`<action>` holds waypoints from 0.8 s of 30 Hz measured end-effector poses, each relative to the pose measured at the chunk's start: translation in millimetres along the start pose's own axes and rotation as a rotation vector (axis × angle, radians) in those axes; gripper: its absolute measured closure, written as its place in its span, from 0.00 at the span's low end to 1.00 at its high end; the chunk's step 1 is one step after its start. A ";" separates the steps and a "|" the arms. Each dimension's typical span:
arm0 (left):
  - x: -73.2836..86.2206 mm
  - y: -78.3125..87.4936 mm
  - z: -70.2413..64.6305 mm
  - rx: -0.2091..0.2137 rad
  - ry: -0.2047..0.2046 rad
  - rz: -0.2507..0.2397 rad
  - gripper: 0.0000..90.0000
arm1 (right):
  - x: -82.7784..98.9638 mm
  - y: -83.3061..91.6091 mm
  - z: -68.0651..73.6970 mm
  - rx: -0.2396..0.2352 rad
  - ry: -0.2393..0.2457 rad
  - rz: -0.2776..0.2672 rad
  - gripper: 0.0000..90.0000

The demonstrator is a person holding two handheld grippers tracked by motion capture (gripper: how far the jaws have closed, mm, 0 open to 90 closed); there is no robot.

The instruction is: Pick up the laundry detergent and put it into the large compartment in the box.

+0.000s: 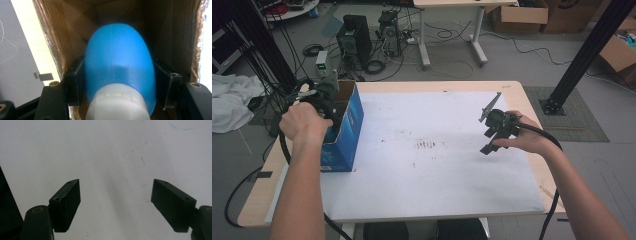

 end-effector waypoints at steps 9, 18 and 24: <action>0.3 -0.7 0.4 0.006 0.009 -0.003 0.41 | 0.1 0.0 0.3 0.000 -0.001 0.002 0.26; -0.2 -1.3 -1.1 0.003 0.008 -0.007 0.41 | 0.1 -0.3 0.8 -0.003 -0.003 0.006 0.26; 0.4 -0.9 -0.2 0.005 0.005 -0.003 0.41 | 0.7 0.9 0.7 -0.002 -0.004 0.005 0.26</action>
Point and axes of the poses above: each handheld gripper's, and its own axes: y roughly backward along the jaws, x roughly out of its underside, z roughly to its left, the point moved 3 cm from there along -y, roughly forward along the jaws, and after that the axes turned 10 degrees about -z, right-handed, at the moved point
